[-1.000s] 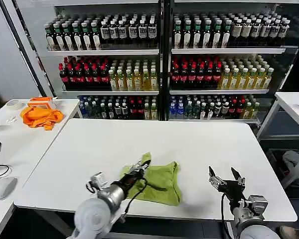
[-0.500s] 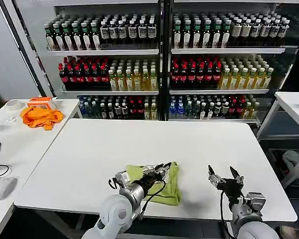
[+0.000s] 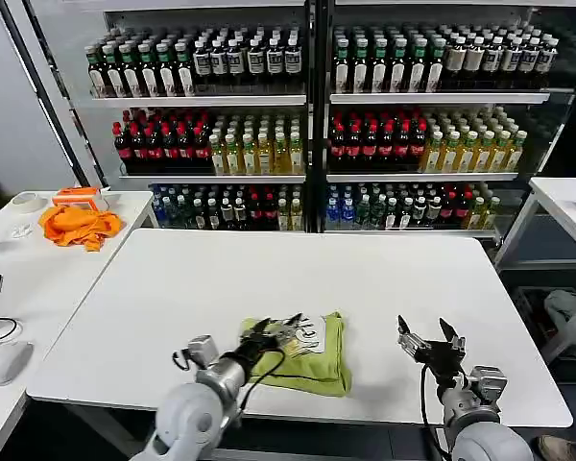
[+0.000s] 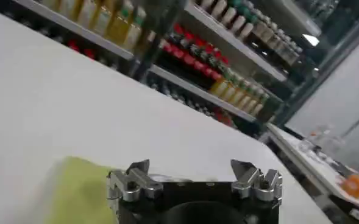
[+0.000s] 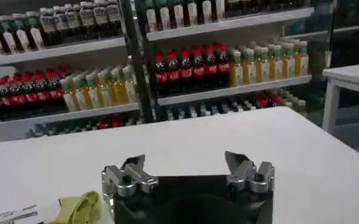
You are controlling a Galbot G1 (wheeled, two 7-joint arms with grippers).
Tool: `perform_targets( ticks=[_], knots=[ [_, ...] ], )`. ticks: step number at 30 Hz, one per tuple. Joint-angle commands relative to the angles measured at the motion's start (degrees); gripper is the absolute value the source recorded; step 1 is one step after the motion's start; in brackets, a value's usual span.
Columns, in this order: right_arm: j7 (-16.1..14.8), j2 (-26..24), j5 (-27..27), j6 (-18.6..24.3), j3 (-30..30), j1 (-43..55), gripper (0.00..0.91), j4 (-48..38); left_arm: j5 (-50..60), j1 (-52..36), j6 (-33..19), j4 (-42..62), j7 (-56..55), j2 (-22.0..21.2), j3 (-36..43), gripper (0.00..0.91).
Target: Fold and organize the clothes.
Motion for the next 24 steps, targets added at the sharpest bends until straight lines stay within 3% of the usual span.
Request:
perform_targets(
  ticks=[1,24],
  knots=[
    [0.0,0.2,-0.2,-0.1,-0.3,0.3,0.907,0.0,-0.5,8.3,-0.1,-2.4,0.3,4.7,-10.3,0.907],
    [0.3,0.2,-0.1,-0.7,0.6,0.0,0.907,1.8,-6.5,5.0,2.0,3.6,1.6,-0.1,-6.4,0.907]
  ],
)
